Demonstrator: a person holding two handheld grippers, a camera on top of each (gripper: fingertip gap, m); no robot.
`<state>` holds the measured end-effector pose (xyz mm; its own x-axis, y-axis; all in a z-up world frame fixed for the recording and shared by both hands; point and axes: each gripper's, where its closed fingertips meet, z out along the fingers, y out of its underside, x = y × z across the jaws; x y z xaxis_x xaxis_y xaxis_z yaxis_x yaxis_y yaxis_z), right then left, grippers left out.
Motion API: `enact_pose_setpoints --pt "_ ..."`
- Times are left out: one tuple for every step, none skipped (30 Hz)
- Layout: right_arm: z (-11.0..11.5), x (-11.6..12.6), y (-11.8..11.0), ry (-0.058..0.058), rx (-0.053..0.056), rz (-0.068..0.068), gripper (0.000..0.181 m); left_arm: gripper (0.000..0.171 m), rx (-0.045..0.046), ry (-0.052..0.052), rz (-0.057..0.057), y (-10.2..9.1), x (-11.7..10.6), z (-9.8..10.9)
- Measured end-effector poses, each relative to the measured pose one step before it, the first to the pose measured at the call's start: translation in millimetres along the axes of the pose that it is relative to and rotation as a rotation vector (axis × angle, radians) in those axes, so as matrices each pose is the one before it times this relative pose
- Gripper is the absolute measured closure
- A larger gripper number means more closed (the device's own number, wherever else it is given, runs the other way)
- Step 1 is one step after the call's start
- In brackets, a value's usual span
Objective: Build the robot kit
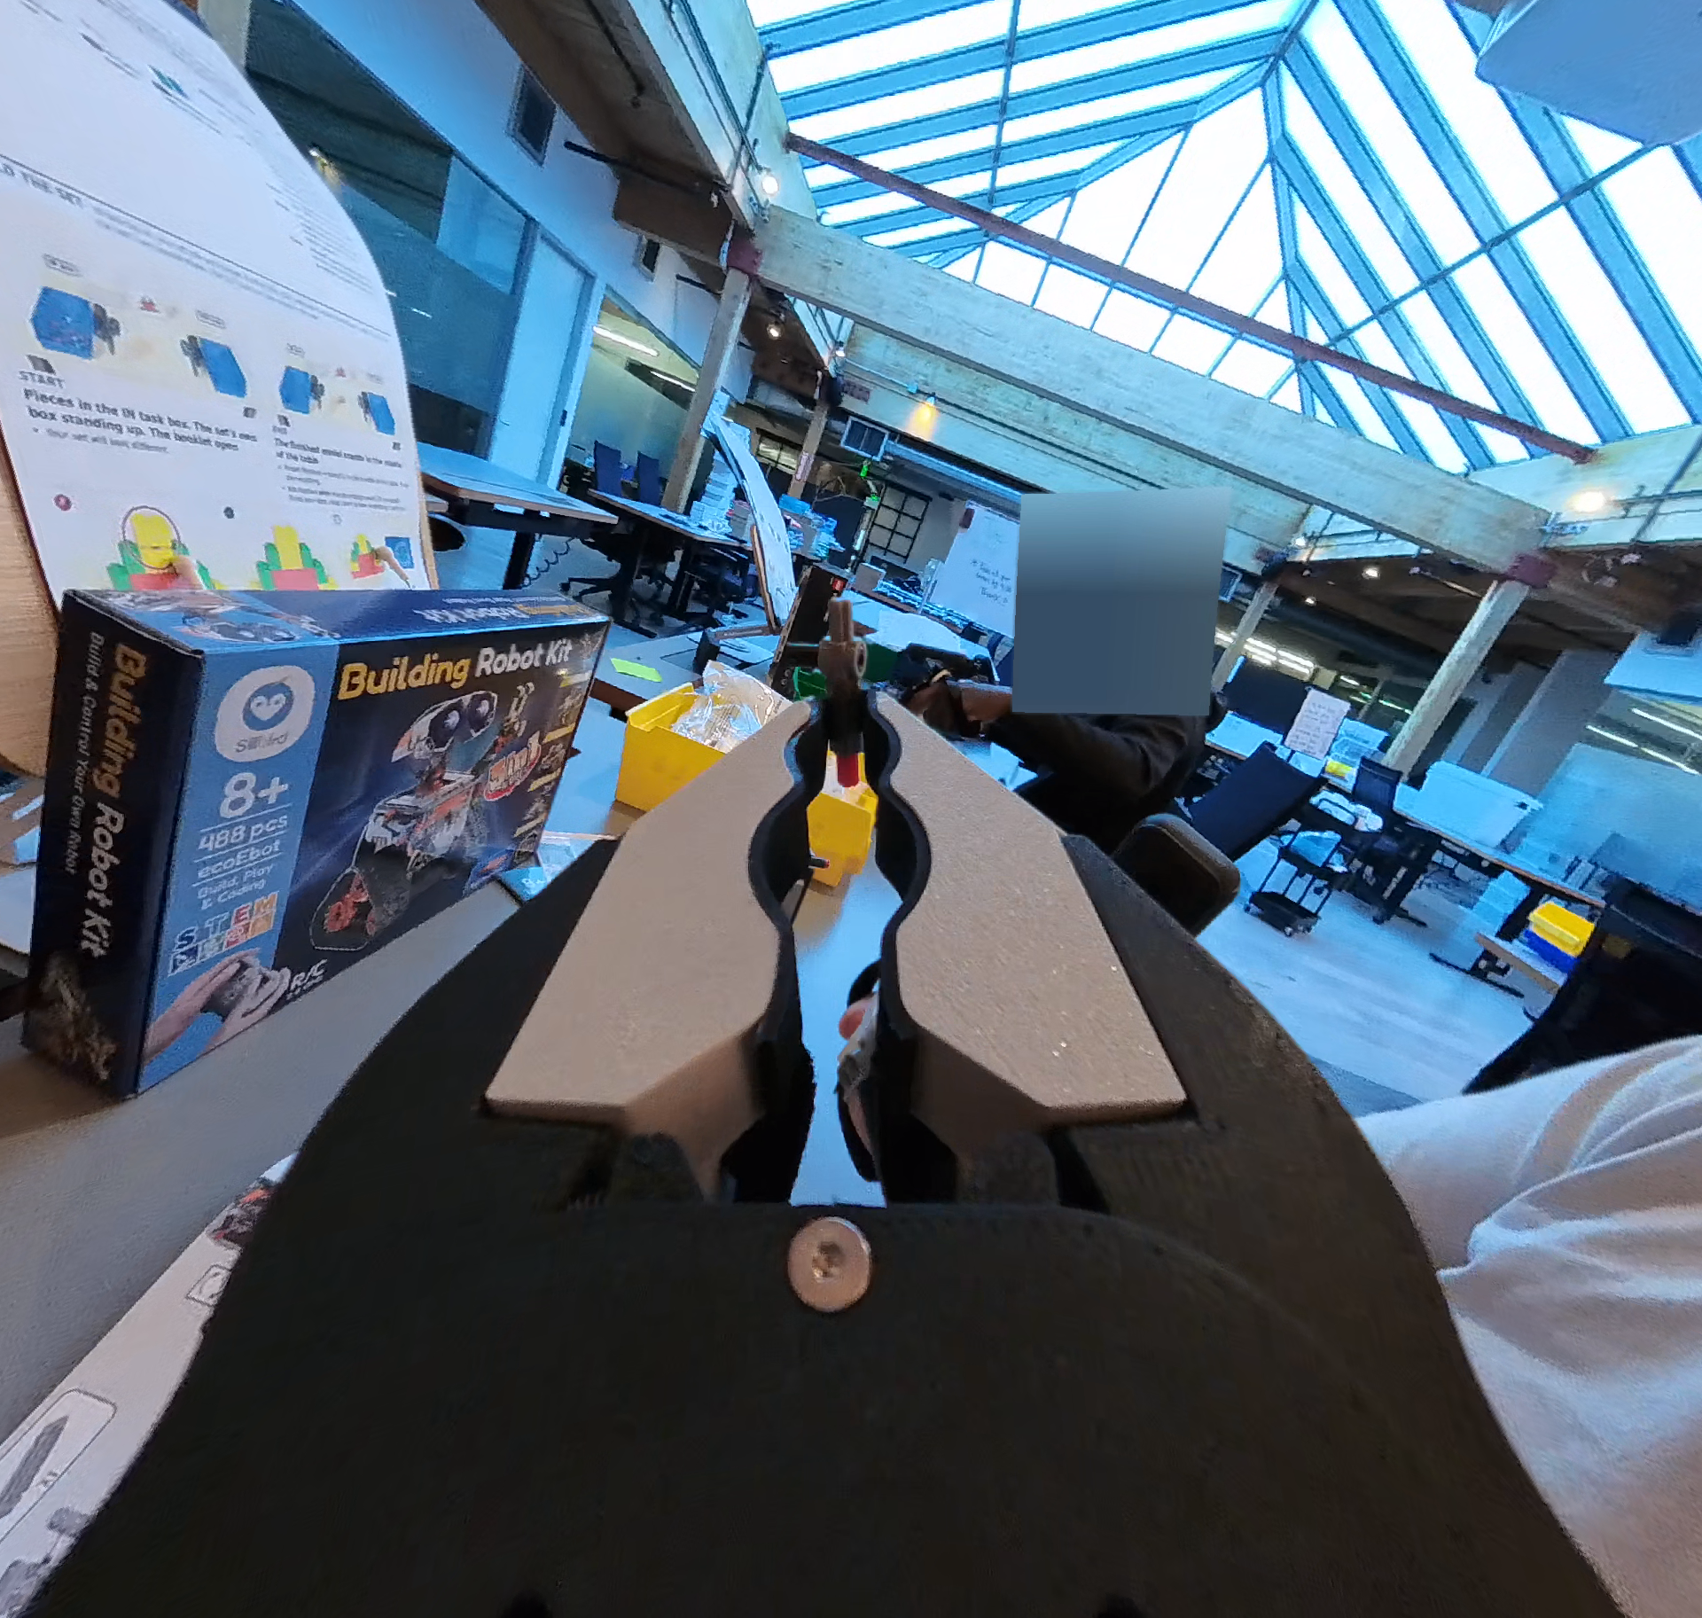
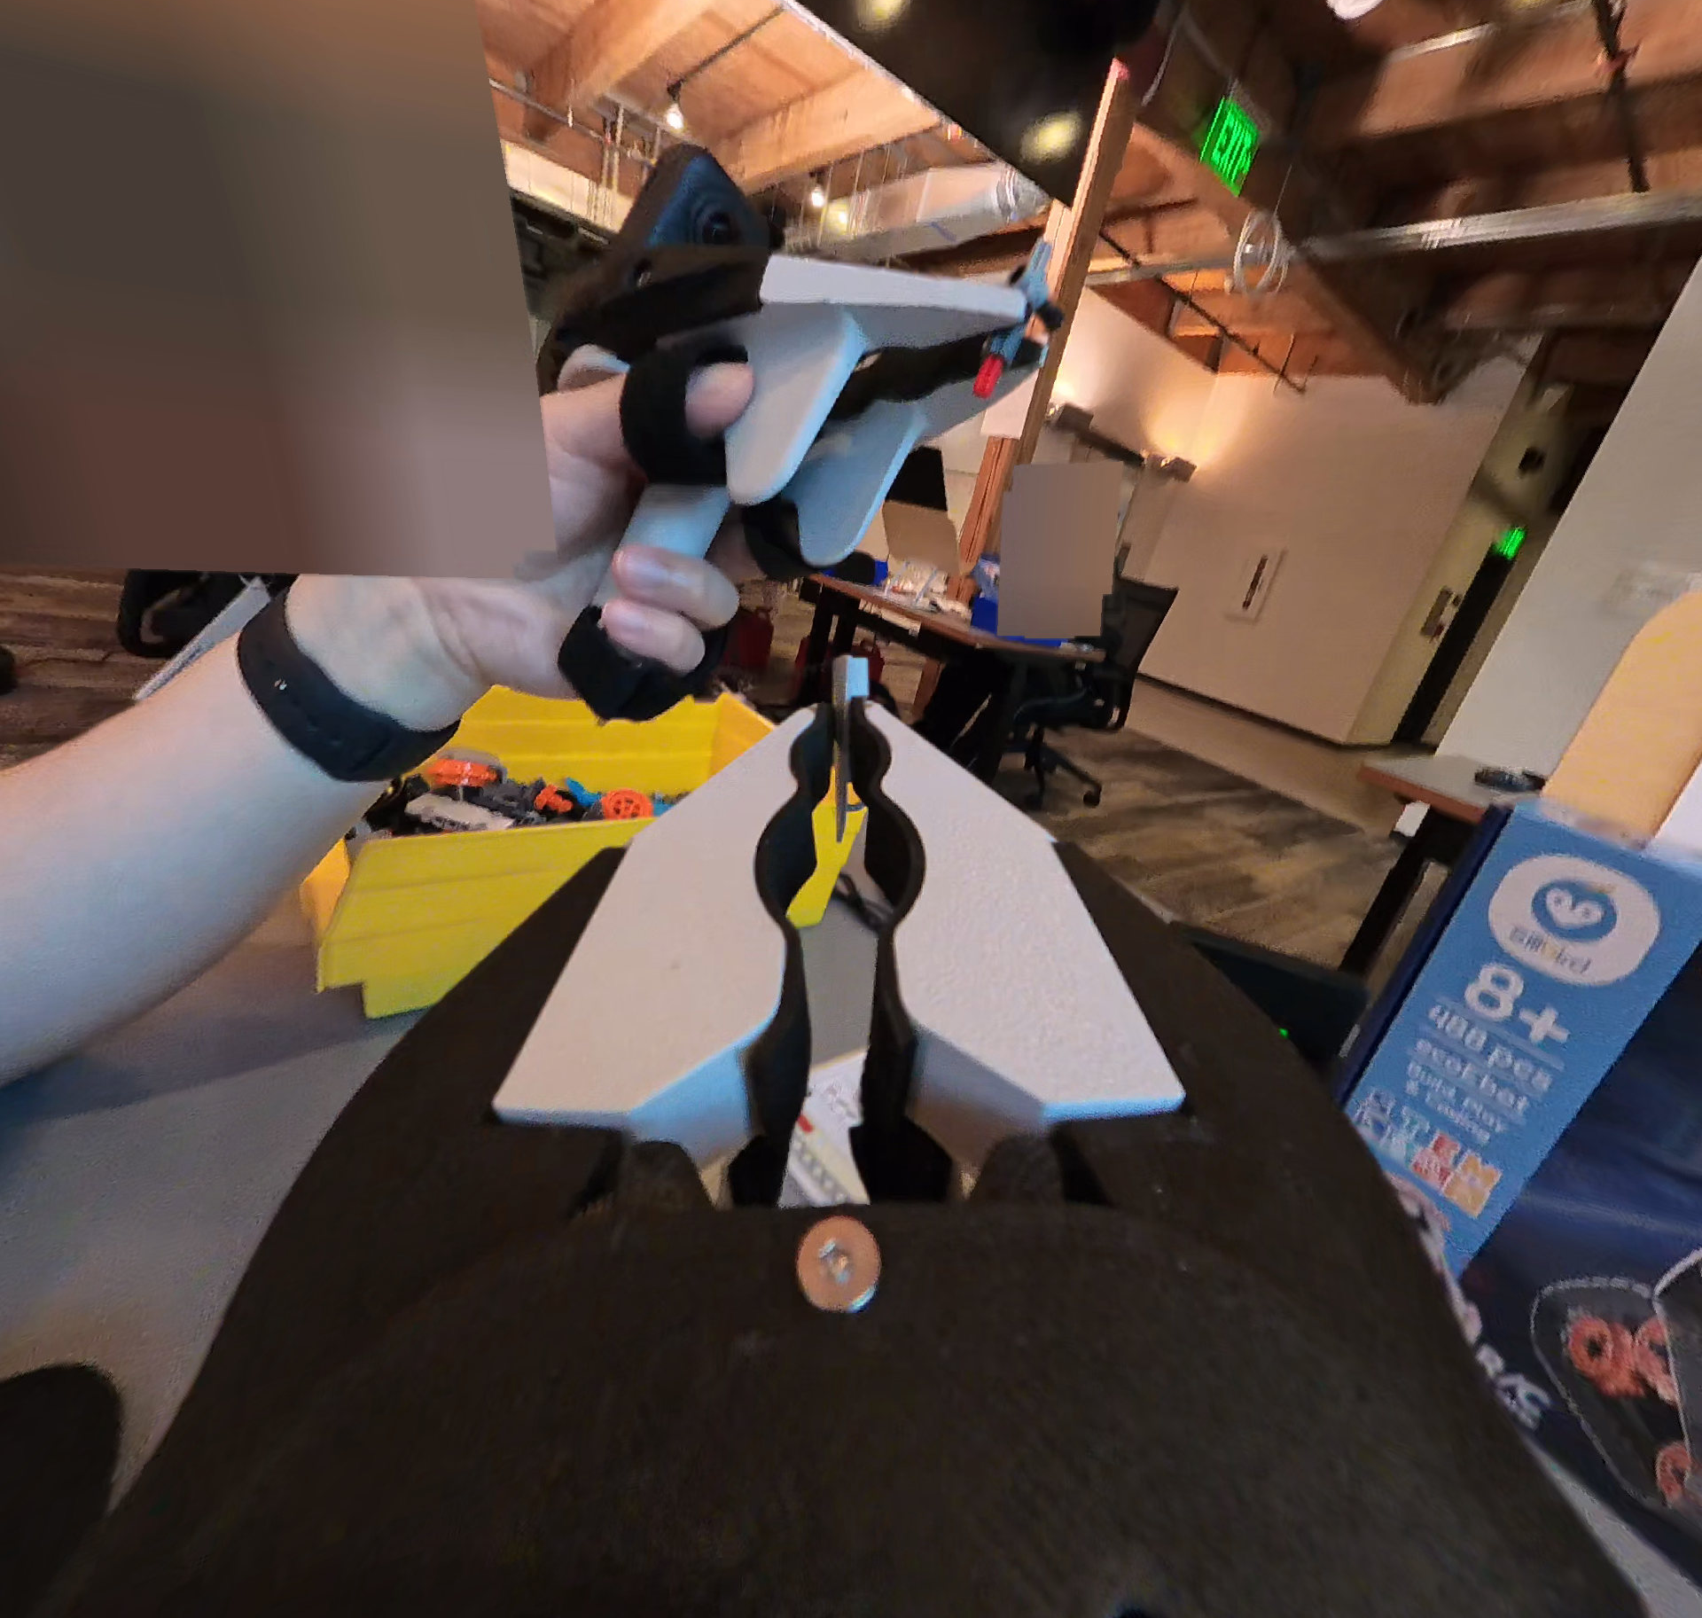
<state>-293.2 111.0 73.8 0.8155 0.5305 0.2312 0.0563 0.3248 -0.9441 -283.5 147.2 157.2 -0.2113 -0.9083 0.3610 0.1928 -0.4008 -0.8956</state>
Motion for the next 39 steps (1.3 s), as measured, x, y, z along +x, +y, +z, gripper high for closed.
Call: enact_pose_setpoints --pt "3.12 0.50 -3.58 -0.0027 0.0150 -0.0112 0.180 0.167 0.00963 -0.0058 0.0044 -1.34 1.32 -0.36" --pt "3.74 1.02 -2.01 0.0007 0.0068 -0.0070 0.180 0.167 0.01380 -0.0038 -0.0012 -2.34 1.05 -0.94" --pt "4.23 2.07 -1.41 0.0090 0.0010 -0.0030 0.180 0.167 0.01008 -0.0004 -0.0078 -2.30 0.79 -1.44" --pt "4.14 0.56 -3.35 0.0007 0.0114 -0.0064 0.180 0.167 0.00464 0.0032 -0.0113 -1.89 0.78 -1.48" --pt "4.22 1.19 -4.93 0.0074 0.0167 -0.0091 0.180 0.167 0.00341 0.0026 -0.0097 -2.11 0.35 -1.73" --pt "4.56 1.92 -5.11 0.0133 0.0144 -0.0146 0.181 0.167 0.00458 -0.0046 -0.0043 -2.14 -0.71 -1.93" --pt "5.50 3.24 -4.04 0.0229 0.0054 -0.0180 0.180 0.167 0.00466 -0.0088 0.0036 -2.10 -1.00 -1.86" --pt "6.06 3.87 -3.80 0.0283 0.0034 -0.0155 0.180 0.167 0.00263 -0.0124 0.0095 -1.88 -1.39 -1.87" --pt "5.87 5.33 -5.09 0.0394 0.0132 -0.0094 0.180 0.167 0.00443 -0.0150 0.0121 -2.30 -1.54 -2.06" --pt "5.86 4.39 -5.67 0.0362 0.0177 -0.0090 0.181 0.167 0.00880 -0.0156 0.0116 -2.75 -1.71 -2.15" --pt "6.07 1.39 -4.46 0.0207 0.0096 -0.0135 0.181 0.167 0.00888 -0.0148 0.0103 -2.62 -1.86 -2.24" --pt "6.11 0.19 -3.24 0.0176 0.0028 -0.0180 0.181 0.167 0.00354 -0.0131 0.0079 -1.80 -1.89 -1.85" --pt "5.41 -0.38 -2.69 0.0176 0.0045 -0.0232 0.181 0.167 0.00047 -0.0103 0.0064 -1.29 -1.70 -1.49" --pt "5.15 -1.36 -0.83 0.0124 -0.0037 -0.0196 0.181 0.167 0.00356 -0.0091 0.0062 -1.42 -1.56 -1.36" --pt "4.84 -1.71 0.79 0.0109 -0.0100 -0.0109 0.181 0.167 0.00604 -0.0089 0.0069 -1.56 -1.58 -1.25" --pt "3.79 -1.81 1.18 0.0059 -0.0094 0.0017 0.180 0.167 0.00677 -0.0102 0.0088 -1.53 -1.54 -1.21" --pt "2.50 -2.43 1.24 -0.0009 -0.0071 0.0028 0.180 0.167 0.00662 -0.0109 0.0107 -1.51 -1.45 -0.88" --pt "0.90 -1.28 0.82 0.0032 -0.0007 0.0003 0.180 0.167 0.00543 -0.0114 0.0115 -1.26 -1.21 -0.77" --pt "-0.32 -0.13 1.40 0.0084 -0.0014 -0.0027 0.181 0.167 0.00116 -0.0123 0.0126 -0.36 -0.96 -0.32" --pt "-0.66 0.64 2.73 0.0096 -0.0087 -0.0066 0.180 0.167 -0.00423 -0.0126 0.0153 0.53 -0.77 0.29" --pt "-0.69 1.24 3.55 0.0094 -0.0102 -0.0059 0.180 0.167 -0.00576 -0.0153 0.0197 1.03 -0.77 0.79" --pt "-0.75 1.54 3.11 0.0089 -0.0057 -0.0018 0.180 0.167 -0.00464 -0.0188 0.0251 1.12 -0.84 1.02" --pt "-0.54 2.43 3.10 0.0105 -0.0041 0.0040 0.180 0.167 -0.00583 -0.0215 0.0288 1.42 -0.83 1.39" --pt "0.04 2.45 3.12 0.0087 -0.0065 0.0076 0.181 0.167 -0.00633 -0.0229 0.0303 1.67 -1.00 1.58" --pt "0.24 2.18 2.26 0.0065 -0.0029 0.0093 0.181 0.167 -0.00373 -0.0206 0.0289 1.40 -0.36 1.60" --pt "0.24 2.59 1.31 0.0084 0.0008 0.0089 0.181 0.167 -0.00071 -0.0180 0.0252 1.05 0.04 1.50" --pt "0.20 1.48 0.61 0.0021 0.0035 0.0091 0.180 0.167 -0.00008 -0.0185 0.0234 1.07 -0.04 1.23" --pt "-0.13 0.34 -0.03 -0.0043 0.0066 0.0092 0.180 0.167 0.00019 -0.0193 0.0253 0.76 0.00 1.17" --pt "-0.28 0.57 0.10 -0.0022 0.0064 0.0078 0.180 0.167 -0.00124 -0.0233 0.0331 0.70 -0.36 0.85" --pt "-0.34 0.72 0.50 -0.0017 0.0056 0.0107 0.180 0.167 -0.00414 -0.0274 0.0409 0.63 -0.65 0.69" --pt "-0.24 0.97 1.14 -0.0017 0.0021 0.0145 0.181 0.167 -0.00697 -0.0316 0.0451 0.68 -1.17 0.33" --pt "-0.02 0.90 1.56 -0.0018 -0.0006 0.0158 0.181 0.167 -0.00512 -0.0350 0.0492 0.19 -1.36 0.03" --pt "0.14 0.80 1.51 -0.0026 -0.0009 0.0140 0.181 0.167 -0.00432 -0.0361 0.0497 -0.06 -1.44 -0.15" --pt "0.20 0.88 1.14 -0.0016 0.0007 0.0090 0.181 0.167 -0.00657 -0.0367 0.0486 0.09 -1.51 -0.15" --pt "0.08 1.42 1.20 0.0029 -0.0013 0.0033 0.181 0.167 -0.00937 -0.0319 0.0463 0.37 -1.02 -0.13" --pt "0.11 1.82 0.93 0.0039 -0.0023 -0.0010 0.180 0.167 -0.00986 -0.0244 0.0373 0.69 -0.53 0.08" --pt "-0.35 3.11 -0.50 0.0075 0.0009 -0.0053 0.181 0.167 -0.00726 -0.0141 0.0231 0.50 0.05 0.02" --pt "-1.08 5.42 -2.22 0.0156 0.0060 -0.0124 0.180 0.167 -0.00335 -0.0059 0.0082 0.28 0.07 -0.03" --pt "-1.57 7.70 -3.69 0.0223 0.0072 -0.0183 0.180 0.167 -0.00052 0.0013 -0.0053 0.26 0.05 0.01"
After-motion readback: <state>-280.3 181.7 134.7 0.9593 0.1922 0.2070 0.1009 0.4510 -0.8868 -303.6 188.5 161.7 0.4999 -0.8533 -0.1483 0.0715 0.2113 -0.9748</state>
